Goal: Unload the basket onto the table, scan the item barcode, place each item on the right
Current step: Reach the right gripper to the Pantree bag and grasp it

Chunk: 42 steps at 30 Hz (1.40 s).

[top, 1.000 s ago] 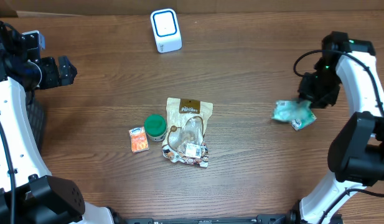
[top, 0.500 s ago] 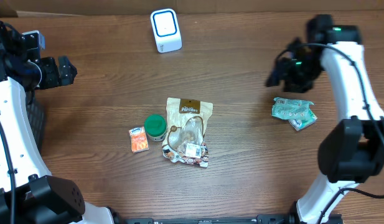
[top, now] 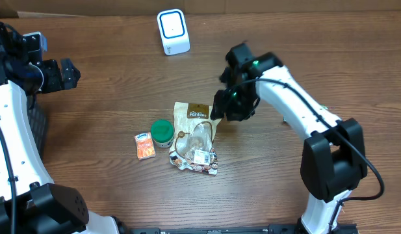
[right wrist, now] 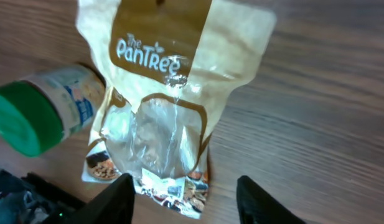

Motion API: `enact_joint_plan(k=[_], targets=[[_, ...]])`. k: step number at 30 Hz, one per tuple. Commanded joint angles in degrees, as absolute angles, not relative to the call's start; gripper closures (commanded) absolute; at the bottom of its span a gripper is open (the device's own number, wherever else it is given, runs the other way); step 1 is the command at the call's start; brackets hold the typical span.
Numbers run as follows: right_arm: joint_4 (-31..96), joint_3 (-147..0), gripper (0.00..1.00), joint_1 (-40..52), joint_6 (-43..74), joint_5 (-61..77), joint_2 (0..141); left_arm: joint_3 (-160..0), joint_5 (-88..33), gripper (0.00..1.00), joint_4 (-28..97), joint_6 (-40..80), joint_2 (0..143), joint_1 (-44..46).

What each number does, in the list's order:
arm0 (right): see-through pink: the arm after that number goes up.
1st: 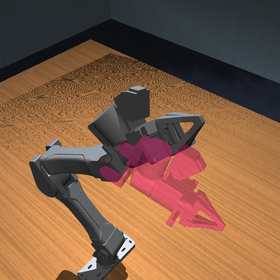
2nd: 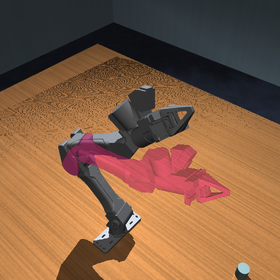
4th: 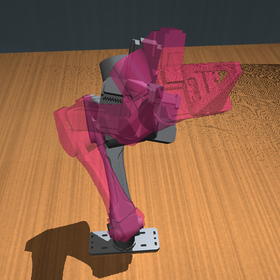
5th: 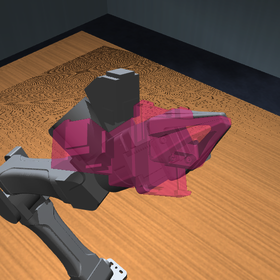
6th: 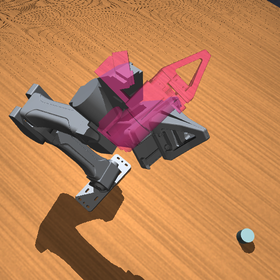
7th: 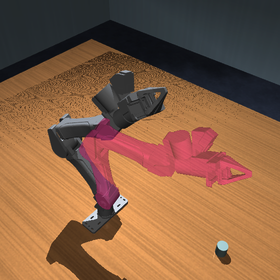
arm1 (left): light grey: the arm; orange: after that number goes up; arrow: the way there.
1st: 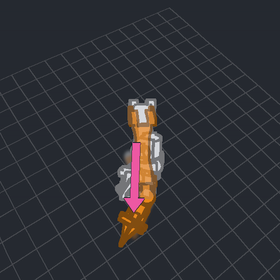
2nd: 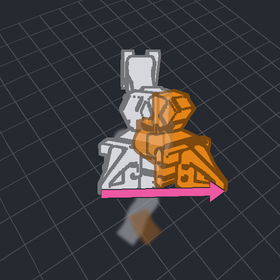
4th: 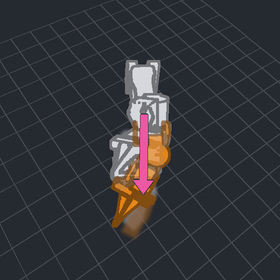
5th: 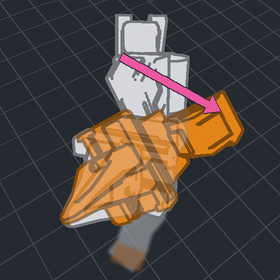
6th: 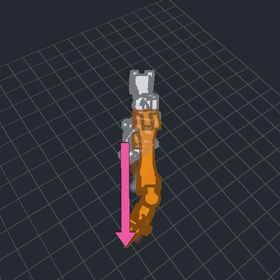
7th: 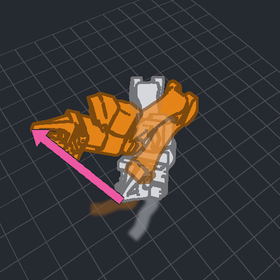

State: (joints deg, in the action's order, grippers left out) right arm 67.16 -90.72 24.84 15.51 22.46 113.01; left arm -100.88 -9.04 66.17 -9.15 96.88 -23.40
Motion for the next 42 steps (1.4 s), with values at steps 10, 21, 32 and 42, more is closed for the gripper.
enact_joint_plan(k=[10,21,32,42], targets=[[56.6,-79.8,0.50,28.6,25.5,22.6,112.3,-101.7,-10.1,0.01,63.9,-8.6,97.1,-24.0],[56.6,-79.8,0.50,26.3,24.7,22.6,112.3,-101.7,-19.4,0.00,62.9,-3.9,97.1,-24.0],[58.9,-80.1,0.76,23.2,14.1,31.2,112.3,-104.0,-22.6,0.96,64.2,1.5,96.4,-24.0],[56.0,-81.5,0.83,31.2,21.4,36.1,111.7,-121.2,-23.7,0.96,72.9,3.5,96.0,-20.3]])
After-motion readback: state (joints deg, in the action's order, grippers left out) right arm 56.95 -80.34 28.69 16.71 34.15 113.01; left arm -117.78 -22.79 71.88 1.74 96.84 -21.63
